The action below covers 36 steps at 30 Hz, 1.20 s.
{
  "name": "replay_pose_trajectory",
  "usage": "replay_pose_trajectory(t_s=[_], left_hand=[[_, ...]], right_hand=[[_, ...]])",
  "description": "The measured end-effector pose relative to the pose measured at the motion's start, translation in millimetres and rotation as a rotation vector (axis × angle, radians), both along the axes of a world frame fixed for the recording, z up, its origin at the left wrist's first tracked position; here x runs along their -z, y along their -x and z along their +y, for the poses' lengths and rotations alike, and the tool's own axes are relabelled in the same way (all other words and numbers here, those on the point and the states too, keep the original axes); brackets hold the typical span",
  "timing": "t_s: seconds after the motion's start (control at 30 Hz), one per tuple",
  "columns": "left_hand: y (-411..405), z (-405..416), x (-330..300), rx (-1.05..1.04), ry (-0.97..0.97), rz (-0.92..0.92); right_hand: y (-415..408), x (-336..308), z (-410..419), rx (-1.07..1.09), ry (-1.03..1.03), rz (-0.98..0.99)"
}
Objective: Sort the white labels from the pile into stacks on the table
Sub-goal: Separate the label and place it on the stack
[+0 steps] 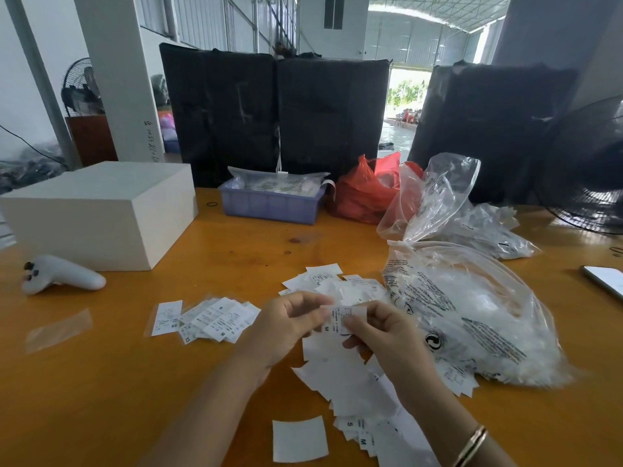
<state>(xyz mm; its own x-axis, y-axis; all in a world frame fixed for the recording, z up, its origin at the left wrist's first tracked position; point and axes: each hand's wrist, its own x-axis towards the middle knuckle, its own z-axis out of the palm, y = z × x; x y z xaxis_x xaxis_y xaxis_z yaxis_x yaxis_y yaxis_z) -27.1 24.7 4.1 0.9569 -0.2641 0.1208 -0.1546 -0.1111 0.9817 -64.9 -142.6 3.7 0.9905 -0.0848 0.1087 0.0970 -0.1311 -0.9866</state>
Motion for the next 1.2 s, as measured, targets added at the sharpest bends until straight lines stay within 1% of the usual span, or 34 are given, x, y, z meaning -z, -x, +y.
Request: replay_pose_trajectory(t_s=[0.1, 0.2, 0.27, 0.43, 0.57, 0.63, 0.7, 0.83, 1.03, 1.13, 1.2], left_hand=[[-1, -3, 3, -0.003, -0.013, 0.033], [-2, -4, 4, -0.07, 0.09, 0.082], [-2, -5, 3, -0.087, 0.13, 0.111], [2, -12, 4, -0.122, 0.112, 0.112], [2, -11, 4, -0.157, 0.174, 0.154], [2, -11, 3, -0.147, 0.167, 0.16], [2, -11, 3, -0.114, 0.137, 0.154], [0, -3, -1, -0.062, 0.111, 0.106], [-4, 8, -1, -0.074, 0.044, 0.04], [-10, 16, -2, -0.182, 0.054, 0.021], [-16, 26, -3, -0.335, 0.023, 0.004]], right_hand=[[0, 1, 3, -0.011, 0.015, -0.014], [-1, 1, 0, 0.075, -0.098, -0.007], [-1, 2, 0, 0.093, -0.101, -0.019], [4, 5, 12, 0.065, 0.017, -0.066], [6, 3, 13, 0.114, 0.254, -0.185], [7, 2, 15, 0.124, 0.305, -0.208], [6, 3, 15, 0.143, 0.257, -0.192], [6, 1, 7, 0.192, 0.073, -0.119], [6, 0, 10, 0.155, 0.106, -0.189], [5, -3, 4, 0.19, 0.133, -0.235], [3, -10, -8, 0.325, 0.298, -0.412]])
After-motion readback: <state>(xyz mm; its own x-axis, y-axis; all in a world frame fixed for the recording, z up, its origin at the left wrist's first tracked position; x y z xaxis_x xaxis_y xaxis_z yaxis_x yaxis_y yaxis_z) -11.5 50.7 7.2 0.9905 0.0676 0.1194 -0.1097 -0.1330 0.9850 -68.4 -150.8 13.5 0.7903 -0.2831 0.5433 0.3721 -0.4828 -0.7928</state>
